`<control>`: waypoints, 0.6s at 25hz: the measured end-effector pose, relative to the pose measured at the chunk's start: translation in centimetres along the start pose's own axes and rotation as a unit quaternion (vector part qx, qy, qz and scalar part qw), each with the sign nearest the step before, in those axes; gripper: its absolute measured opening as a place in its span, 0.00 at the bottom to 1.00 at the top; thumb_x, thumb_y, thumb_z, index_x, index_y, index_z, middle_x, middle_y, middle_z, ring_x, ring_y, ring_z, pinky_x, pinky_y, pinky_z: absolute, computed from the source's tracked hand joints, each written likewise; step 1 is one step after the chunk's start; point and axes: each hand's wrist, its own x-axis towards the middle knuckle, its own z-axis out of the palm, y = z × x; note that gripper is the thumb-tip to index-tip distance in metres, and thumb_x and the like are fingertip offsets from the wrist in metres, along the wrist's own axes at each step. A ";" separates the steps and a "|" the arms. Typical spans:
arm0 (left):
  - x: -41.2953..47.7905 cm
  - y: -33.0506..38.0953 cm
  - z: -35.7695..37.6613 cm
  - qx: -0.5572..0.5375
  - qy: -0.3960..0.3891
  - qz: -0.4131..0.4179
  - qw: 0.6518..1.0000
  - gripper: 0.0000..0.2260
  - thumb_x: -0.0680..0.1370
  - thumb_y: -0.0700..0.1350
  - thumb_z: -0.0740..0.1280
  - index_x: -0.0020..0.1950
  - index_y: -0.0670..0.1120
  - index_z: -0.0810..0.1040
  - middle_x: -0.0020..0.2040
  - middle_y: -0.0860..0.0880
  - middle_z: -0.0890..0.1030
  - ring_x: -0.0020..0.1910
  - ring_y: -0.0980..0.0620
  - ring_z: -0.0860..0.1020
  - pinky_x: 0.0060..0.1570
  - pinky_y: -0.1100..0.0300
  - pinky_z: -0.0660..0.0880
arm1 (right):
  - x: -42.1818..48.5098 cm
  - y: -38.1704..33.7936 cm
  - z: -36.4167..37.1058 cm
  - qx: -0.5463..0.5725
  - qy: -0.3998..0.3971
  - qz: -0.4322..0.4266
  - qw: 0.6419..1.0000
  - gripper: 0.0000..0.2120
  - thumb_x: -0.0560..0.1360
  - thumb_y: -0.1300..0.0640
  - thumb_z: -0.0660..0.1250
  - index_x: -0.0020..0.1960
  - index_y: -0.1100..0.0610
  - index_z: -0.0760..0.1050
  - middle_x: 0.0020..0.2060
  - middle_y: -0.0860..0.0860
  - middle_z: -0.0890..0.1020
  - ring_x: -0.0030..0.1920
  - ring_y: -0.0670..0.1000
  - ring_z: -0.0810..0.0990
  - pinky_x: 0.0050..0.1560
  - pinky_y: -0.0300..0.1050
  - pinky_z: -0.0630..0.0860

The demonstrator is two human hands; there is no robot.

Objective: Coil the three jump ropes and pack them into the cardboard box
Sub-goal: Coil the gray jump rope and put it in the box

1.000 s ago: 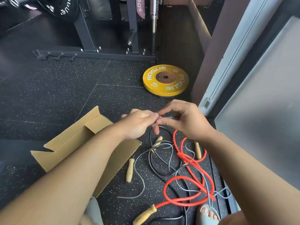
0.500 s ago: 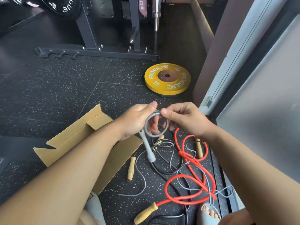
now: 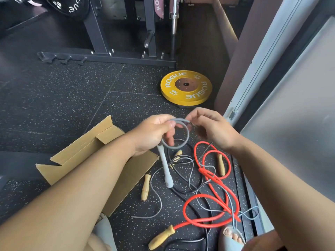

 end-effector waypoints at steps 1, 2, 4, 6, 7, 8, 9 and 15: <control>0.3 -0.1 0.0 0.005 0.035 -0.008 0.999 0.12 0.85 0.39 0.55 0.49 0.44 0.77 0.30 0.52 0.70 0.30 0.54 0.72 0.38 0.60 0.72 | 0.0 0.1 -0.4 0.003 -0.012 0.024 1.000 0.08 0.81 0.66 0.61 0.48 0.60 0.78 0.35 0.52 0.82 0.28 0.49 0.74 0.31 0.42 0.69; 0.5 -0.2 0.1 -0.004 0.066 -0.023 0.998 0.11 0.84 0.39 0.56 0.49 0.43 0.77 0.29 0.53 0.67 0.29 0.55 0.68 0.39 0.58 0.72 | 0.0 0.4 -0.6 -0.011 -0.026 0.043 0.999 0.07 0.82 0.65 0.61 0.49 0.59 0.77 0.37 0.53 0.83 0.30 0.52 0.78 0.33 0.44 0.72; 0.8 -0.4 0.5 -0.023 0.117 -0.040 0.992 0.10 0.84 0.40 0.57 0.49 0.43 0.77 0.29 0.55 0.65 0.27 0.57 0.65 0.42 0.53 0.73 | -0.2 0.7 -0.7 -0.027 -0.055 0.069 0.996 0.07 0.84 0.59 0.62 0.49 0.59 0.76 0.36 0.54 0.84 0.35 0.56 0.82 0.38 0.47 0.77; 1.0 -0.2 0.6 -0.023 0.161 -0.037 0.986 0.09 0.84 0.41 0.57 0.50 0.42 0.77 0.31 0.53 0.66 0.28 0.58 0.67 0.47 0.50 0.75 | -0.3 0.8 -0.5 -0.053 -0.064 0.050 0.995 0.07 0.84 0.58 0.63 0.50 0.60 0.76 0.34 0.54 0.83 0.36 0.53 0.82 0.40 0.42 0.79; 1.2 -0.1 0.4 -0.023 0.180 -0.031 0.983 0.10 0.84 0.42 0.58 0.51 0.42 0.77 0.32 0.53 0.66 0.29 0.58 0.68 0.50 0.49 0.77 | -0.4 0.8 -0.4 -0.076 -0.057 0.030 0.995 0.08 0.84 0.58 0.63 0.50 0.61 0.77 0.33 0.54 0.83 0.35 0.51 0.81 0.40 0.40 0.78; 1.3 -0.1 0.2 -0.021 0.190 -0.026 0.981 0.10 0.84 0.43 0.58 0.53 0.42 0.78 0.33 0.52 0.67 0.31 0.56 0.69 0.52 0.49 0.77 | -0.4 0.7 -0.4 -0.100 -0.044 0.009 0.994 0.09 0.84 0.58 0.62 0.51 0.61 0.77 0.33 0.53 0.82 0.32 0.50 0.80 0.38 0.38 0.77; 1.3 -0.1 0.0 -0.014 0.189 -0.023 0.982 0.12 0.84 0.44 0.57 0.53 0.43 0.79 0.34 0.52 0.69 0.34 0.55 0.71 0.54 0.49 0.77 | -0.5 0.7 -0.3 -0.120 -0.026 -0.005 0.992 0.10 0.85 0.57 0.60 0.52 0.60 0.78 0.32 0.52 0.82 0.30 0.49 0.79 0.36 0.37 0.75; 1.5 -1.0 0.3 -0.045 0.157 -0.040 0.986 0.13 0.85 0.44 0.56 0.45 0.44 0.77 0.30 0.51 0.70 0.34 0.51 0.71 0.50 0.49 0.72 | -0.7 0.0 0.4 -0.116 0.016 0.014 0.993 0.16 0.87 0.52 0.55 0.55 0.55 0.81 0.32 0.48 0.83 0.23 0.46 0.71 0.28 0.39 0.69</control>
